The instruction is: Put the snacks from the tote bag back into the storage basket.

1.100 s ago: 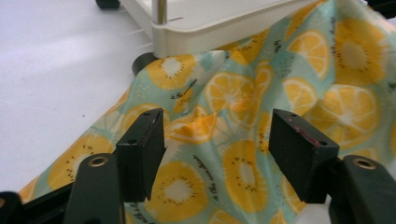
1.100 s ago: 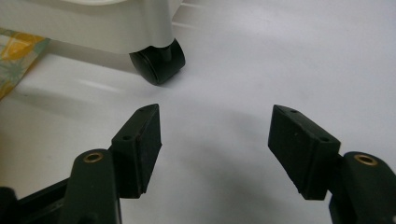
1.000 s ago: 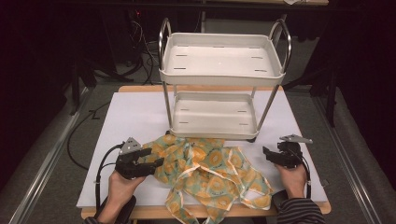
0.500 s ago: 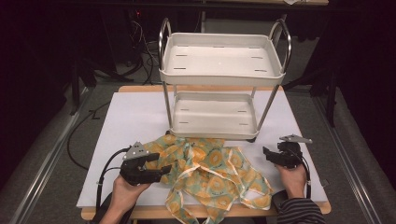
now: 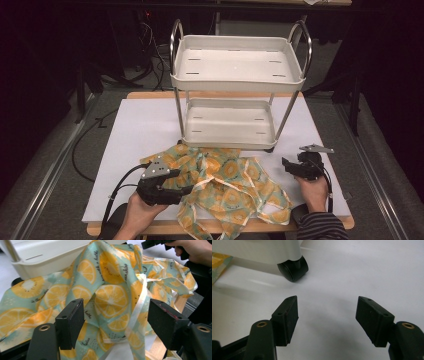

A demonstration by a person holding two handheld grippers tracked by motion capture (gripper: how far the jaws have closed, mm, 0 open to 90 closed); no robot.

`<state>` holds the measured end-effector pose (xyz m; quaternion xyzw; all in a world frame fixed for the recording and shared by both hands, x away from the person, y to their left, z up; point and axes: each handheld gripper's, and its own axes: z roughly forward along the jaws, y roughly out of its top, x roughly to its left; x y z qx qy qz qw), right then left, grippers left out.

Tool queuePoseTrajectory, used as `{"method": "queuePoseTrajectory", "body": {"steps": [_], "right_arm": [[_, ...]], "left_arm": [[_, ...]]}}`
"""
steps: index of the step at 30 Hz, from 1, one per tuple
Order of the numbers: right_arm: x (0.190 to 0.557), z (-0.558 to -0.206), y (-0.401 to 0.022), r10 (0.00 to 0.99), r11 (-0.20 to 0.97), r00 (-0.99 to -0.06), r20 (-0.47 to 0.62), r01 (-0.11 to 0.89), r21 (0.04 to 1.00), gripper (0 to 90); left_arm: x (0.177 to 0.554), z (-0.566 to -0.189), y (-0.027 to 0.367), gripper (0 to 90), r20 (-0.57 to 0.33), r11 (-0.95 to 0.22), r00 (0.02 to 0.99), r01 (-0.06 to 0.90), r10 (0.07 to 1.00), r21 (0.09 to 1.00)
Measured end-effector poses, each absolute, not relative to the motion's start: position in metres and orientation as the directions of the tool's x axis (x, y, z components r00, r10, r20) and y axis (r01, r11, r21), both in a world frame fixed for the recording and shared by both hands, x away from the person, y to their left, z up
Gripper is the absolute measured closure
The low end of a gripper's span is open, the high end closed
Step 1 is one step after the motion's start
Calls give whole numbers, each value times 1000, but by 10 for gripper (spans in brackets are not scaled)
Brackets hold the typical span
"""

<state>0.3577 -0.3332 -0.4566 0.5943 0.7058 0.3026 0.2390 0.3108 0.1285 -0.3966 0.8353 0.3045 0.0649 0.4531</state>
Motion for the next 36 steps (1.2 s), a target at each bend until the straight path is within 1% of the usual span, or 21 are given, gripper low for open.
{"method": "queuePoseTrajectory", "body": {"steps": [6,14,24,27,30,36], "right_arm": [[358,-456,-332,983,118,-184,17,694,711,353],[358,-457,-333,983,113,-180,21,700,705,353],[360,-458,-333,983,115,-182,22,707,697,354],[360,-458,-331,982,122,-186,17,704,700,358],[359,-457,-331,982,127,-190,11,696,707,359],[358,-457,-332,982,120,-187,17,693,711,357]], "left_arm": [[306,-397,124,312,-145,-410,817,424,558,808],[304,-402,114,323,-112,-451,827,408,550,794],[305,-411,106,383,-72,-488,835,387,546,783],[305,-414,104,444,-54,-500,845,365,532,785],[305,-415,104,473,-31,-500,853,335,520,798],[307,-419,100,479,-32,-522,851,351,525,777]]}}
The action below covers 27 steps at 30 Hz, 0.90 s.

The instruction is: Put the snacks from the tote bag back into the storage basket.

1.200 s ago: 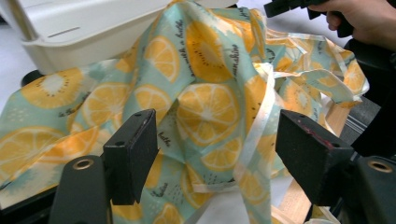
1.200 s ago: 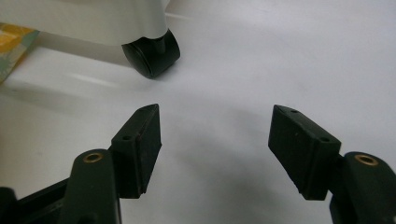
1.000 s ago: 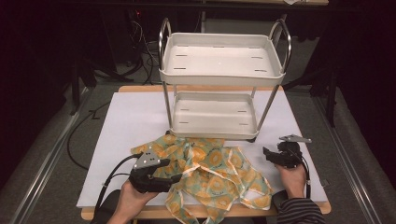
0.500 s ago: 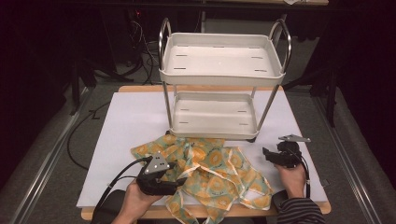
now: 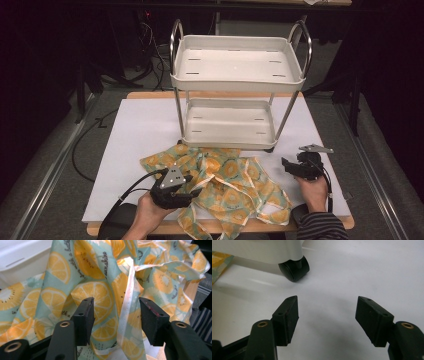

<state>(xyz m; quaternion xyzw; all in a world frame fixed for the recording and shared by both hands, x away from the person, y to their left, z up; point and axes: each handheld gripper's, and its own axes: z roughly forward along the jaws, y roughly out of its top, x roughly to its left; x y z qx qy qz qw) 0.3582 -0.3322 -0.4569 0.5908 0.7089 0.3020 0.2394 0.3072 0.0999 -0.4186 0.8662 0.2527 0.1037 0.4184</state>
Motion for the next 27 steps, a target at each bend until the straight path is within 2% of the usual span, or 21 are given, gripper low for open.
{"method": "queuePoseTrajectory", "body": {"steps": [2,8,11,17,22,24,27], "right_arm": [[358,-457,-332,982,121,-189,17,693,710,358],[357,-456,-331,982,122,-189,14,689,714,356],[355,-455,-333,983,98,-178,35,684,723,346],[354,-452,-334,985,43,-152,84,683,729,339],[350,-449,-335,984,19,-145,103,660,751,285],[351,-450,-333,983,37,-156,92,669,743,303],[354,-452,-329,978,81,-193,76,691,718,379]], "left_arm": [[309,-419,99,448,-56,-525,840,388,540,758],[312,-422,94,512,-83,-505,827,415,555,756],[315,-424,92,567,-78,-514,827,416,556,750],[318,-427,94,739,-61,-548,841,404,538,733],[319,-427,95,818,-59,-562,851,395,521,727],[320,-428,94,839,-63,-561,851,397,521,726],[322,-429,92,856,-94,-545,846,419,524,726]]}}
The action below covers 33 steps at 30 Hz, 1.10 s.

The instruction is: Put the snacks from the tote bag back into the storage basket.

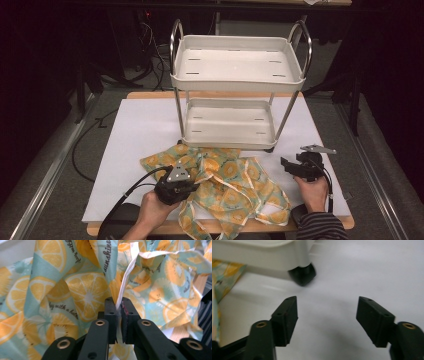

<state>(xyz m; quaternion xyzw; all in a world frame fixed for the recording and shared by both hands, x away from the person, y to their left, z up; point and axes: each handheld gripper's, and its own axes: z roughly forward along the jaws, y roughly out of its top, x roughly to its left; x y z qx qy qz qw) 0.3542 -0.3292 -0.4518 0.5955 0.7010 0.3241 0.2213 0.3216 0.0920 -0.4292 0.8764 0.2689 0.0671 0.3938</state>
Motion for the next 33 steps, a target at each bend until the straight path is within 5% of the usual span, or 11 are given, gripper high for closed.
{"method": "queuePoseTrajectory", "body": {"steps": [33], "right_arm": [[334,-427,-296,883,241,-464,67,571,785,397]], "left_arm": [[327,-429,94,875,-123,-500,836,430,534,751]]}}
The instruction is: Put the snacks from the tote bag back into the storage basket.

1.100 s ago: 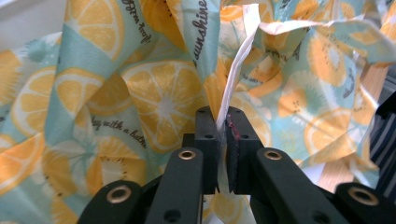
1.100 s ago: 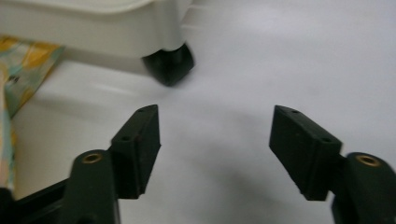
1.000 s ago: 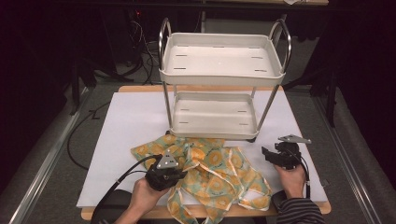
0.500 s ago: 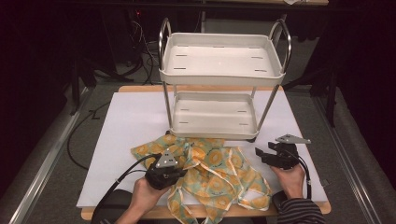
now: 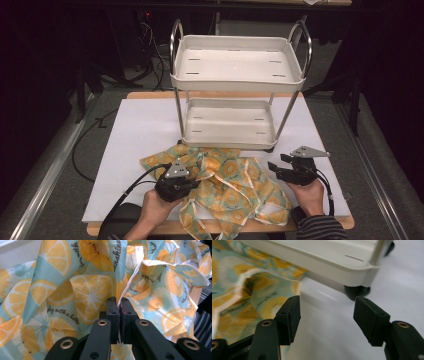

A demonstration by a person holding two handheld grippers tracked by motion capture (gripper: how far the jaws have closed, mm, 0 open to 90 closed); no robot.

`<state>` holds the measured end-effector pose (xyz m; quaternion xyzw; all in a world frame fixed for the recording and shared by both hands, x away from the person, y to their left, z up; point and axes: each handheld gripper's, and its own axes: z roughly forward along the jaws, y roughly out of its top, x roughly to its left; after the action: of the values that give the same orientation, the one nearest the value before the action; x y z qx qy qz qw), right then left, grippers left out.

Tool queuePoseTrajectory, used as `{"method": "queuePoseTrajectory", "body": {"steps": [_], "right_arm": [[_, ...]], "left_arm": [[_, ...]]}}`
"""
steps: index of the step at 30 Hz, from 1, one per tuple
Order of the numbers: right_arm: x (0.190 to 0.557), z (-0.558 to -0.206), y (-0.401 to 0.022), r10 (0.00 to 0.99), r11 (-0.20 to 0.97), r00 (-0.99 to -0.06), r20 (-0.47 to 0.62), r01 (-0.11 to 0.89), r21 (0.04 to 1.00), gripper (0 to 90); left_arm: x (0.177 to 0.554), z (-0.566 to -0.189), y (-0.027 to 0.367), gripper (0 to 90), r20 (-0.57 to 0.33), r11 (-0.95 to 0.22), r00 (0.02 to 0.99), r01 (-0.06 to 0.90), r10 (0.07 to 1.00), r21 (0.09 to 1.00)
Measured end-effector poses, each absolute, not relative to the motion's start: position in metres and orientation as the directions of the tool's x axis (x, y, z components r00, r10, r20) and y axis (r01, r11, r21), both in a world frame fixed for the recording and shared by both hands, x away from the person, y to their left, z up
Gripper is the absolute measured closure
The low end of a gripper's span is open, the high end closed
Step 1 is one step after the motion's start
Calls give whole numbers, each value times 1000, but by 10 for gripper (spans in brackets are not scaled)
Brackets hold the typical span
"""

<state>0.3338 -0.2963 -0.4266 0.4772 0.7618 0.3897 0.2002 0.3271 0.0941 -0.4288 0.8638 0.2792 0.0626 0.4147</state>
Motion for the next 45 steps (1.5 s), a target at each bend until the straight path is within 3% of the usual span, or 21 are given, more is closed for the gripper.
{"method": "queuePoseTrajectory", "body": {"steps": [16,25,32,45], "right_arm": [[299,-411,-261,796,351,-605,-3,458,817,424],[292,-415,-246,748,392,-663,1,444,806,397],[287,-415,-227,679,461,-733,-50,372,806,373],[289,-430,-210,639,529,-768,-46,396,751,338]], "left_arm": [[328,-425,98,877,-130,-468,832,424,539,775],[332,-423,99,876,-136,-448,825,428,548,785],[336,-421,101,875,-145,-427,822,426,550,798],[338,-417,103,875,-154,-403,819,425,553,811]]}}
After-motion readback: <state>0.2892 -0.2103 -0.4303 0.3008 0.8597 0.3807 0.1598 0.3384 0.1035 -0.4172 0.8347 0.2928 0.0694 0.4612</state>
